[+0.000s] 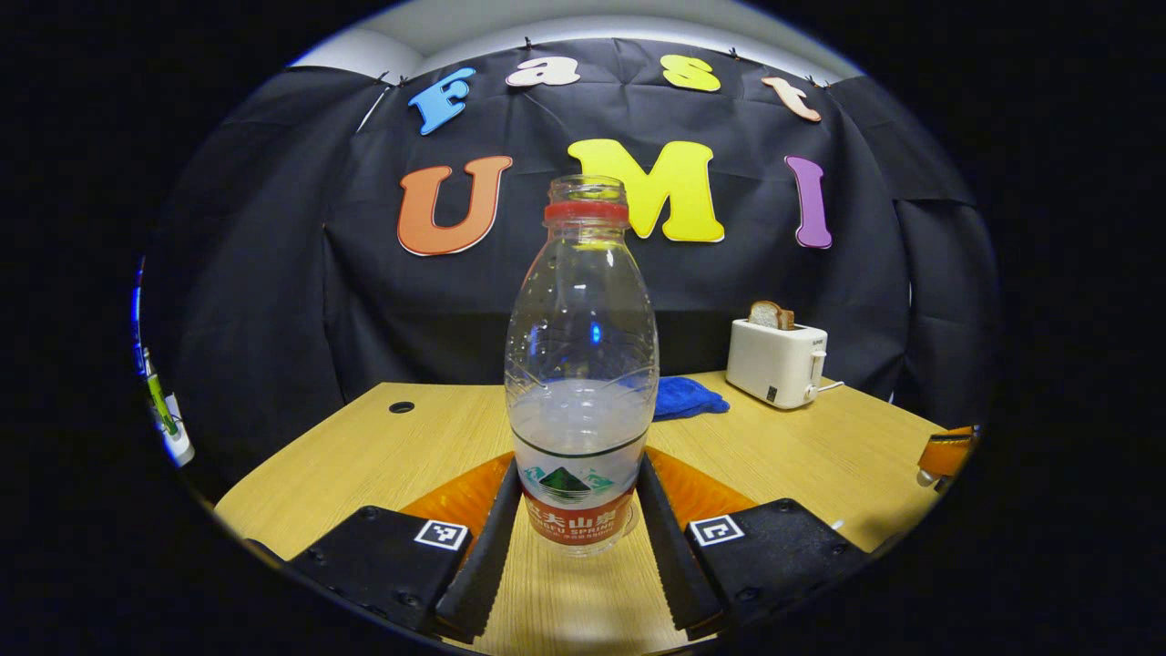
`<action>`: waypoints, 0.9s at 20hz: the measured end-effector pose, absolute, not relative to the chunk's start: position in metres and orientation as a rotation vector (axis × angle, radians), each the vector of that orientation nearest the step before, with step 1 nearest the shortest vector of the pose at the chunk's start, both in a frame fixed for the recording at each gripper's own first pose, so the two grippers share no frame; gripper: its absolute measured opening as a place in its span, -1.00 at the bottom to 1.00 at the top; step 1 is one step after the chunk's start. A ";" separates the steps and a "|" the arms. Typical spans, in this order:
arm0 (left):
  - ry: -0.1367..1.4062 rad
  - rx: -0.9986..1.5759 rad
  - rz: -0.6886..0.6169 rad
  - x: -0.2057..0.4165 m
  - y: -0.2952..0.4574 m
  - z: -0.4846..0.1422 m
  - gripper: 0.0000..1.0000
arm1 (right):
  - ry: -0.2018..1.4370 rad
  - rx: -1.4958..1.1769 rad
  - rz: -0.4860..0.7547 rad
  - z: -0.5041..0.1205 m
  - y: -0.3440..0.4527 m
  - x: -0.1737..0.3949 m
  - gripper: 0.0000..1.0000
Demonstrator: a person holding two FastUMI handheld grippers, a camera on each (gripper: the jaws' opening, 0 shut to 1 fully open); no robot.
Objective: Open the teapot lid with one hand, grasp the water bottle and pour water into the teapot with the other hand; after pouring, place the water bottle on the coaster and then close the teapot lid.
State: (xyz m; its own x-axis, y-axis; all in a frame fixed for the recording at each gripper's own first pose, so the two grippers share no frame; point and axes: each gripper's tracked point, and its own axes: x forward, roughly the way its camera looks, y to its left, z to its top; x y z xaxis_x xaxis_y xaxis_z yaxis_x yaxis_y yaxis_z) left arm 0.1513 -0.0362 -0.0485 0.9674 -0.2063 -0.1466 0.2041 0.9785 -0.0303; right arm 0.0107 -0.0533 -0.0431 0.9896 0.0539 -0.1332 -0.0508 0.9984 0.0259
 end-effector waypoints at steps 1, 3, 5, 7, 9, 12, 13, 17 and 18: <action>0.153 -0.018 -0.204 0.158 -0.035 -0.052 0.46 | 0.137 0.023 0.051 -0.045 -0.053 0.011 -1.00; 0.161 -0.025 -0.204 0.172 -0.036 -0.058 0.47 | 0.144 0.024 0.047 -0.048 -0.054 0.013 -1.00; 0.171 -0.027 -0.212 0.184 -0.040 -0.064 0.46 | 0.151 0.024 0.044 -0.050 -0.053 0.014 -1.00; 0.186 -0.014 -0.209 0.193 -0.040 -0.073 0.46 | 0.160 0.027 0.042 -0.054 -0.054 0.016 -1.00; 0.196 -0.019 -0.212 0.203 -0.045 -0.079 0.47 | 0.171 0.028 0.042 -0.058 -0.054 0.018 -1.00; 0.215 -0.028 -0.232 0.210 -0.053 -0.088 0.47 | 0.179 0.029 0.037 -0.060 -0.057 0.017 -1.00; 0.228 -0.031 -0.235 0.211 -0.055 -0.093 0.48 | 0.185 0.037 0.039 -0.062 -0.057 0.017 -1.00; 0.250 -0.031 -0.221 0.216 -0.053 -0.102 0.51 | 0.199 0.042 0.040 -0.067 -0.056 0.016 -1.00; 0.250 -0.031 -0.219 0.215 -0.056 -0.102 0.51 | 0.200 0.039 0.041 -0.067 -0.056 0.016 -1.00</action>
State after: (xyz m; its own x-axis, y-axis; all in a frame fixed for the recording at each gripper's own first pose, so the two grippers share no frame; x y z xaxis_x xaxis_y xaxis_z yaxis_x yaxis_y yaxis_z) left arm 0.2147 -0.0559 -0.1025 0.9452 -0.2188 -0.2423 0.2110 0.9758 -0.0579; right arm 0.0157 -0.0561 -0.0672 0.9793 0.0442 -0.1976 -0.0364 0.9984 0.0431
